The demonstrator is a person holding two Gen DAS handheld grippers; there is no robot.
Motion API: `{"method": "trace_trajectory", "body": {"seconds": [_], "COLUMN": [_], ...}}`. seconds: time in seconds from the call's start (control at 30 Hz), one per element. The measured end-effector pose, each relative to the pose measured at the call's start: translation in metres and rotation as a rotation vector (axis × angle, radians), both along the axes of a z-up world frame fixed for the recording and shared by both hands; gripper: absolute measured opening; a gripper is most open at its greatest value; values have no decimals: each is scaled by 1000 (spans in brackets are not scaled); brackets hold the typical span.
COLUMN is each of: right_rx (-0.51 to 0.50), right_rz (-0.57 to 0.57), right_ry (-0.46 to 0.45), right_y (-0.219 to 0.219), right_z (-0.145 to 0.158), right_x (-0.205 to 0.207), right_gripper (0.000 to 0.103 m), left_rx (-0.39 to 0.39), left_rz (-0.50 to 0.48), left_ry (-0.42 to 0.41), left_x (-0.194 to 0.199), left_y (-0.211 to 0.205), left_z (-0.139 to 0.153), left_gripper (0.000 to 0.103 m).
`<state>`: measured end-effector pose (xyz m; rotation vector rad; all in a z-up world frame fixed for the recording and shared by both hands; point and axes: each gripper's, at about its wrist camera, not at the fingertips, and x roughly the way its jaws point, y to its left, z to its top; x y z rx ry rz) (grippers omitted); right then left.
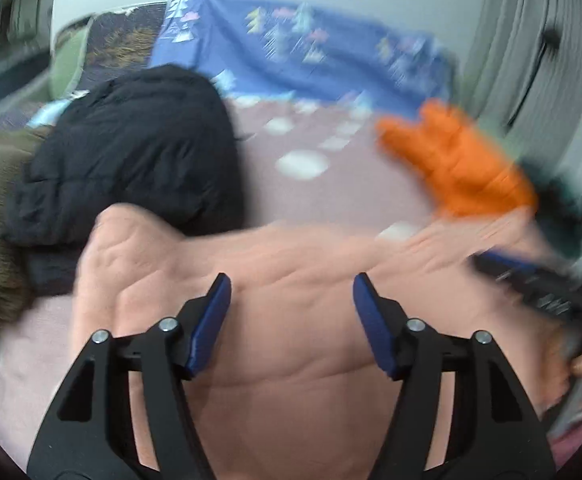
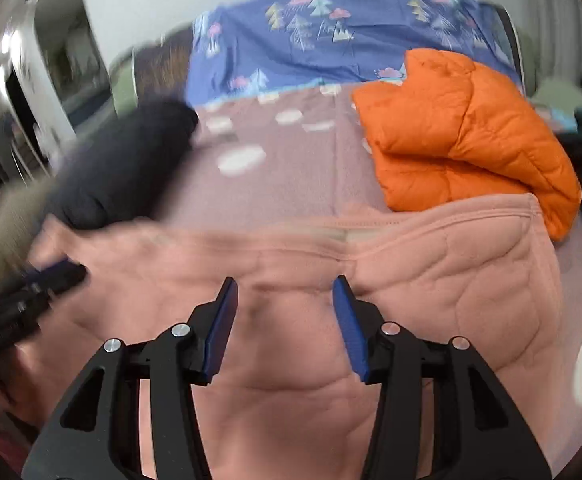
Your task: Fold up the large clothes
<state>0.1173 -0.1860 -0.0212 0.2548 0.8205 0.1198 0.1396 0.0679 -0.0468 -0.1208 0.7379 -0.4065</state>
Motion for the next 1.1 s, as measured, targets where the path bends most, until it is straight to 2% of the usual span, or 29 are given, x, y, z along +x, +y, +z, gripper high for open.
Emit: {"method": "trace_trajectory", "body": {"seconds": [0.03, 0.07, 0.1, 0.13, 0.17, 0.2, 0.3, 0.37, 0.4, 0.47, 0.53, 0.57, 0.6, 0.63, 0.67, 0.7, 0.73, 0.77, 0.8, 0.9, 0.93, 1.03, 1.1], "right_rx": [-29, -83, -136, -171, -207, -238, -241, -152, -135, -171, -225, -236, -214, -160, -149, -204, -276, -299, -296, -153, -144, -237, -234], "right_rz": [13, 20, 24, 29, 26, 21, 9, -14, -16, -49, -109, -143, -166, -154, -139, -122, -123, -131, -136, -108, -87, -55, -37], "right_ry": [-1, 27, 87, 106, 74, 64, 89, 43, -3, -64, -65, -13, 78, 99, 66, 49, 59, 69, 78, 50, 19, -70, -32], "right_y": [10, 20, 28, 34, 38, 42, 43, 28, 22, 11, -5, -15, -29, -35, -37, -31, -19, -14, -10, -7, -2, 21, 27], "right_z": [2, -7, -30, -49, -56, -53, -32, -8, 4, 14, 6, -10, -36, -50, -57, -56, -49, -43, -37, -12, -3, 6, -9], "right_x": [4, 12, 23, 26, 26, 25, 13, -19, -42, -76, -103, -108, -108, -108, -112, -113, -111, -109, -109, -121, -130, -152, -150], "right_gripper": [51, 52, 55, 58, 58, 59, 58, 58, 58, 58, 59, 59, 59, 60, 60, 60, 61, 61, 61, 61, 61, 61, 61], "left_rx": [-32, -11, 67, 133, 186, 208, 218, 196, 159, 66, 6, -11, -14, 7, 50, 100, 179, 232, 237, 97, 70, 49, 43], "left_rz": [-6, -7, -5, -7, -9, -6, -8, -21, -17, -33, -42, -45, -47, -46, -43, -47, -50, -42, -36, -62, -61, -21, 0], "left_ry": [-4, 2, 32, 68, 93, 75, 56, 44, 40, 17, 0, -1, 9, 35, 52, 38, -32, -64, -61, -53, -56, -79, -64], "left_x": [1, 4, 12, 25, 37, 39, 30, 16, 5, -17, -42, -50, -56, -56, -54, -59, -67, -74, -78, -92, -96, -109, -113], "left_y": [-3, -8, -20, -35, -46, -51, -52, -44, -34, -14, 7, 15, 22, 27, 26, 26, 16, 7, 3, 16, 22, 45, 57], "left_z": [5, 4, -7, -24, -40, -53, -37, -28, -20, -5, 1, 1, -5, -18, -32, -44, -52, -49, -41, -17, -12, -3, -9], "left_gripper": [69, 71, 75, 77, 79, 80, 79, 78, 78, 78, 81, 83, 88, 88, 88, 90, 90, 88, 88, 88, 88, 88, 88]}}
